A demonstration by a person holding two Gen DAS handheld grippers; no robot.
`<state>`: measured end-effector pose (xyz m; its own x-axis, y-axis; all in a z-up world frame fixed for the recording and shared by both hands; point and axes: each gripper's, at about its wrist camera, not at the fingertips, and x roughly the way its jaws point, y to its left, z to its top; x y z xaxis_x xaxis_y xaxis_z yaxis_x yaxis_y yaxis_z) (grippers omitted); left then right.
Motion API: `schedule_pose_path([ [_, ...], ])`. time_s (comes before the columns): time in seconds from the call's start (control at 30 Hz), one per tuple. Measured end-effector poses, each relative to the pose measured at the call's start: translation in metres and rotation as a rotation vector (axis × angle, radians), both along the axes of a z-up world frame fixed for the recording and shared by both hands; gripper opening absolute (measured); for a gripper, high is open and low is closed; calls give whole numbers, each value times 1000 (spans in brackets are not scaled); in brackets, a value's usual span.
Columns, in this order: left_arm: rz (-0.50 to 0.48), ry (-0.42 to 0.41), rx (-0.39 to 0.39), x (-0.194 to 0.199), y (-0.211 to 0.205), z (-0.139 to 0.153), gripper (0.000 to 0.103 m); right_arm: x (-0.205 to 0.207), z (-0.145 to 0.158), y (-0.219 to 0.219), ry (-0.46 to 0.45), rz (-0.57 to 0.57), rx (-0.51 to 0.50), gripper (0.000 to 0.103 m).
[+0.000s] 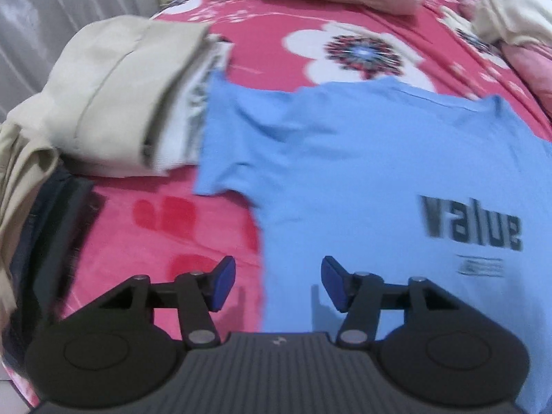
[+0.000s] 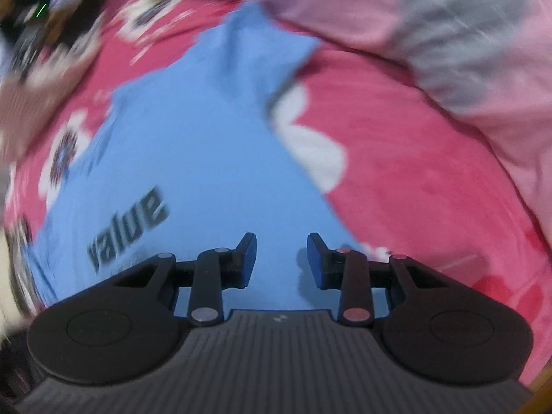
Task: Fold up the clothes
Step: 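Open both tools and release the flattened T-shirt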
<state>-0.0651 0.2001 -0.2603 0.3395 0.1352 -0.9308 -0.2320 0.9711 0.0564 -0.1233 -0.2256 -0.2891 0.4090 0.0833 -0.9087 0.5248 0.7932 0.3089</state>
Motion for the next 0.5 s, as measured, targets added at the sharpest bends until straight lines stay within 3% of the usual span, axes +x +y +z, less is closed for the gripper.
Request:
schedule_pose_path([
  [0.17, -17, 8, -30, -3, -64, 15, 61, -9, 5, -45, -34, -43, 54, 32],
  [0.5, -47, 17, -68, -4, -158, 27, 67, 5, 21, -97, -77, 116, -28, 34],
])
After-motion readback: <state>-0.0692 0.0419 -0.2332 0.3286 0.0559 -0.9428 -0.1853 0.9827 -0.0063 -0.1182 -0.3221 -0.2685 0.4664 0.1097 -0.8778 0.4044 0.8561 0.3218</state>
